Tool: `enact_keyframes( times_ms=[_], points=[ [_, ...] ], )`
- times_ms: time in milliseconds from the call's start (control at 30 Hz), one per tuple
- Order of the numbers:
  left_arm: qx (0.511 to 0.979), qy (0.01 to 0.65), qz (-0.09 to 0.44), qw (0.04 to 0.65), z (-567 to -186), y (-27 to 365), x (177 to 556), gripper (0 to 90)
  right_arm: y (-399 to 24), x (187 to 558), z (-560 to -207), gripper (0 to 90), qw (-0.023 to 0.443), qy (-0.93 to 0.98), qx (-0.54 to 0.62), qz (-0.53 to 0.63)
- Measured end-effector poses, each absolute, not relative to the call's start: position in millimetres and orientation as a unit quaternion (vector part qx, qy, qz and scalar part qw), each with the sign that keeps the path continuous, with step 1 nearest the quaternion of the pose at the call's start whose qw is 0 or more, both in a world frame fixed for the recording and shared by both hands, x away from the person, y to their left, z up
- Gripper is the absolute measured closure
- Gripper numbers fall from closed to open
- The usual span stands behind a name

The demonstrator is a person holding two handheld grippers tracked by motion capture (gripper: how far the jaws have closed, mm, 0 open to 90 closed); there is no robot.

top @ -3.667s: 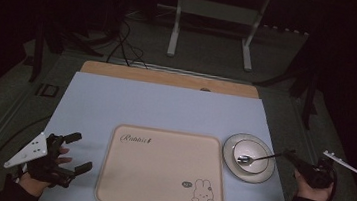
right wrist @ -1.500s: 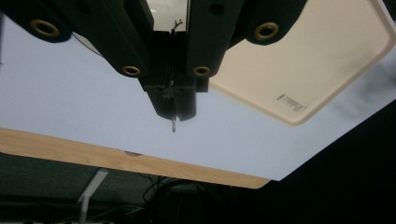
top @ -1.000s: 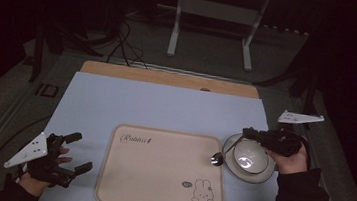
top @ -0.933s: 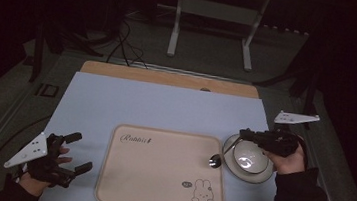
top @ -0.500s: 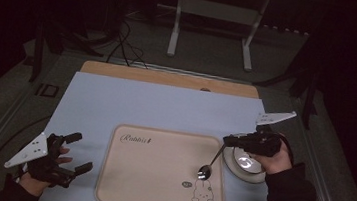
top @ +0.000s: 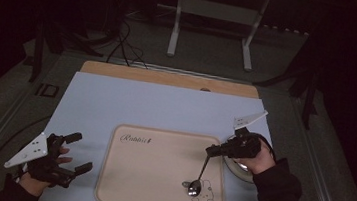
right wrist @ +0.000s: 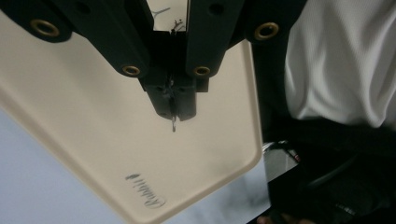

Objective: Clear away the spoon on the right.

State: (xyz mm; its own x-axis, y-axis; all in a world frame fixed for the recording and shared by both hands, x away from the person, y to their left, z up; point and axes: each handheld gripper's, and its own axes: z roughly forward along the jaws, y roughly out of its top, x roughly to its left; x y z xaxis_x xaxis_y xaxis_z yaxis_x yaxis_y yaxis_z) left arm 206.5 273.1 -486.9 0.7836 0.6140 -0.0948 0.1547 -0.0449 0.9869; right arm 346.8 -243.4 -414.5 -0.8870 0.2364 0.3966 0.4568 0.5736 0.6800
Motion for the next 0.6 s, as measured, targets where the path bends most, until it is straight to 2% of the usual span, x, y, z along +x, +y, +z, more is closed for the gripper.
enact_keyframes(
  times_ms=[400, 600],
  points=[
    [0.701, 0.274, 0.18, 0.633, -487, 273, 207, 0.0, -232, 358, -436, 89.8, 0.156, -0.875, -0.201, -0.412],
    [0.701, 0.273, 0.178, 0.634, -487, 272, 207, 0.0, -230, 367, -442, 89.5, 0.15, -0.866, -0.219, -0.424]
  ],
)
